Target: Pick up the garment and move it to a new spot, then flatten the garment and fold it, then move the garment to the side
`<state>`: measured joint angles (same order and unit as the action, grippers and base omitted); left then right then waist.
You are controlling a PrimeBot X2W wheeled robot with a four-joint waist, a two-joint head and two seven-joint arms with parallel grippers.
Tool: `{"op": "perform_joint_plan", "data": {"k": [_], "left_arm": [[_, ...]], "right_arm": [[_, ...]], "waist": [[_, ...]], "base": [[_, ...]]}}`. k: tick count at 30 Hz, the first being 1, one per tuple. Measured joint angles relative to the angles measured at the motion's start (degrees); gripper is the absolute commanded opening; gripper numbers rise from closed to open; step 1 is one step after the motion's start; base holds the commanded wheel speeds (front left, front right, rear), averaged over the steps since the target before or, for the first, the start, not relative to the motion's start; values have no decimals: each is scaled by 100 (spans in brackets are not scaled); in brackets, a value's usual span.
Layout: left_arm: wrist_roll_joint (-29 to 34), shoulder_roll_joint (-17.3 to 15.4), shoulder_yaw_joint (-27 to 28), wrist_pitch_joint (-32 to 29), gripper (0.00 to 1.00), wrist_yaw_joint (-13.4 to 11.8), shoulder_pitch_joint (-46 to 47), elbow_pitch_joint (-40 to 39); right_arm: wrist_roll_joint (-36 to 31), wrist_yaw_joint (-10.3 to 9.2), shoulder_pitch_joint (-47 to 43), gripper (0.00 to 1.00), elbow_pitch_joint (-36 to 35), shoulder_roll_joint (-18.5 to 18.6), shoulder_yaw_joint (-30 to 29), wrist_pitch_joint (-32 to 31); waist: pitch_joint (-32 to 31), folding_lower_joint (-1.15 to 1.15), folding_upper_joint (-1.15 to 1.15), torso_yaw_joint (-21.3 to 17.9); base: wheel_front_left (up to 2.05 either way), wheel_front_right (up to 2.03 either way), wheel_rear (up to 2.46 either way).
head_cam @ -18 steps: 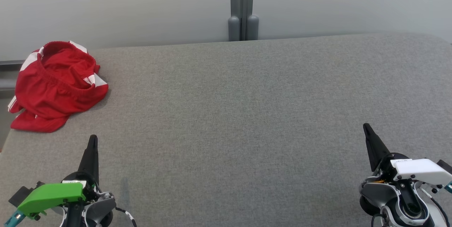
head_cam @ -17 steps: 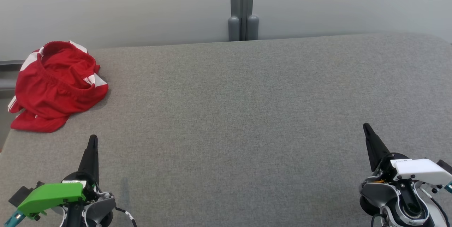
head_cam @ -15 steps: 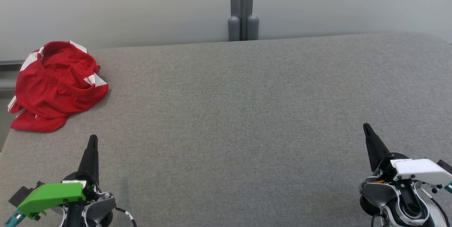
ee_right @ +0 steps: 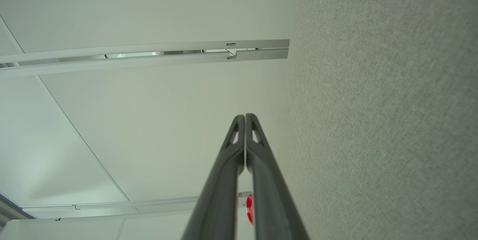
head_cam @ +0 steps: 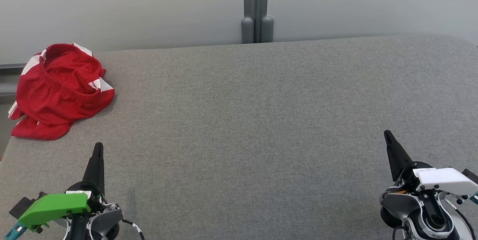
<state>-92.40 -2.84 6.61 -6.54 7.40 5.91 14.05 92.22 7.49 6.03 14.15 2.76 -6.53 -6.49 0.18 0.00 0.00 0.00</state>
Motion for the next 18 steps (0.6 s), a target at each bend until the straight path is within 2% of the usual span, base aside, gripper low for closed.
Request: {"op": "perform_joint_plan", "data": {"k": [18], "left_arm": [[0, 0, 0, 0, 0, 0, 0, 0]], "right_arm": [[0, -1, 0, 0, 0, 0, 0, 0]], "waist": [[0, 0, 0, 0]], "base": [[0, 0, 0]]}}
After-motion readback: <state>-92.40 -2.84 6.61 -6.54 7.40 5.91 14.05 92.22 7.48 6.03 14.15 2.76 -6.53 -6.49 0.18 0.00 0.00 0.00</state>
